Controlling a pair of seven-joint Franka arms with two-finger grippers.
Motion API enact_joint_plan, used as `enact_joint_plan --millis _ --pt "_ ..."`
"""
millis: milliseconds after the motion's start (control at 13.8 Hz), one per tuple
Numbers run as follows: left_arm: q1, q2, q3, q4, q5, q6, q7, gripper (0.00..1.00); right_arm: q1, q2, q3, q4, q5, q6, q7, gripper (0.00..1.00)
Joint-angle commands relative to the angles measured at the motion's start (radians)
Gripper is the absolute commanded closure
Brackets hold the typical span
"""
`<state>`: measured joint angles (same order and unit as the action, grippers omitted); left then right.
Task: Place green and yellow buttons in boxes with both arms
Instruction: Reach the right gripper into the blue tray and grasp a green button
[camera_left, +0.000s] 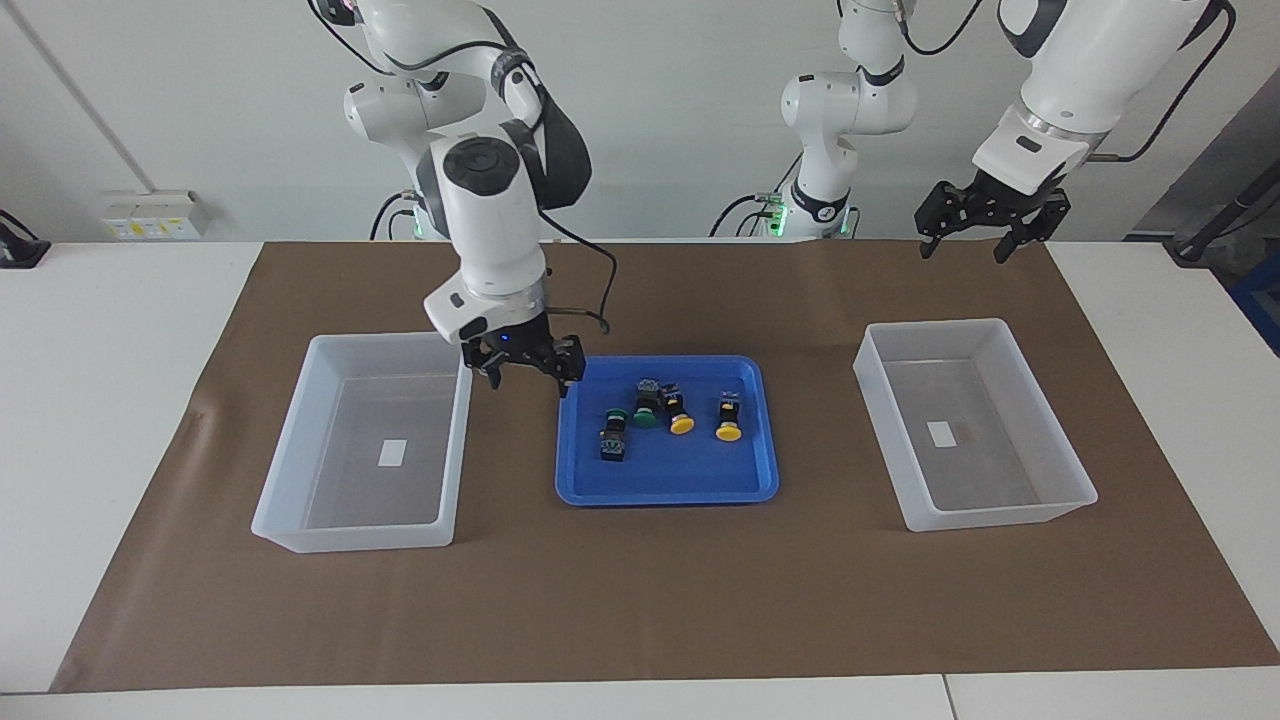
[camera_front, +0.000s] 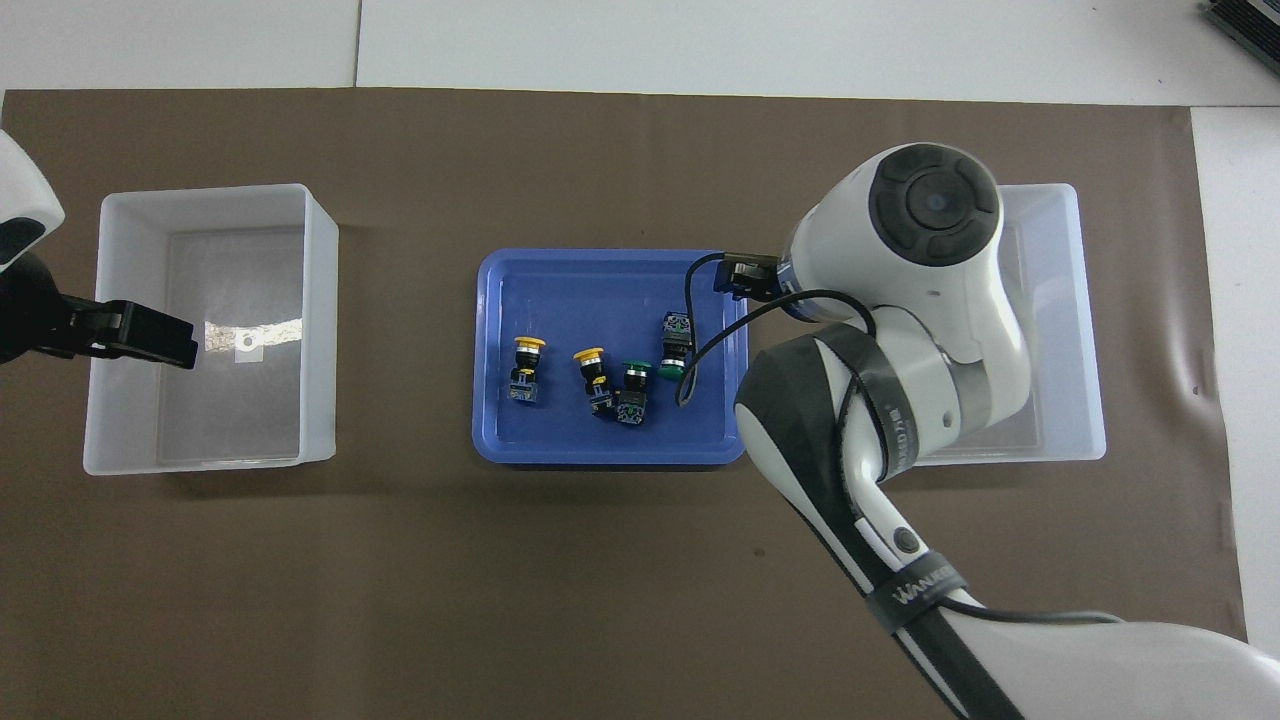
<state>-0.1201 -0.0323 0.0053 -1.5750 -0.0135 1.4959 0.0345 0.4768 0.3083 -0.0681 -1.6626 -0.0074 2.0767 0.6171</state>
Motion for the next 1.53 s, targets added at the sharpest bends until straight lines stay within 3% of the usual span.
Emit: enact_joint_plan --millis 0,582,1018,1164,1309,1382,1455 --pt "0.002 -0.017 0.001 -0.014 0.001 -0.009 -0.001 0.0 0.045 0.02 -0.001 -0.064 0.003 0.121 0.032 0.0" --pt "0.002 -0.017 0.001 -0.014 0.001 -0.009 -0.001 0.0 0.103 0.149 -0.001 -0.101 -0.005 0.319 -0.023 0.03" --pt "0.002 -0.017 0.001 -0.014 0.001 -0.009 -0.001 0.0 0.106 0.172 -0.001 -0.117 -0.006 0.348 -0.025 0.38" --pt "0.002 -0.017 0.001 -0.014 0.001 -0.009 0.001 0.0 0.106 0.17 -0.001 -0.129 -0.005 0.364 -0.022 0.43" --pt "0.002 -0.017 0.001 -0.014 0.001 -0.009 -0.001 0.0 0.106 0.17 -0.001 -0.129 -0.006 0.364 -0.022 0.62" --pt "0.002 -0.017 0.001 -0.014 0.001 -0.009 -0.001 0.0 0.106 0.17 -0.001 -0.129 -0.005 0.364 -0.022 0.85" --pt "0.002 -0.017 0.001 -0.014 0.001 -0.011 -0.001 0.0 0.106 0.17 -0.001 -0.129 -0.005 0.362 -0.019 1.0"
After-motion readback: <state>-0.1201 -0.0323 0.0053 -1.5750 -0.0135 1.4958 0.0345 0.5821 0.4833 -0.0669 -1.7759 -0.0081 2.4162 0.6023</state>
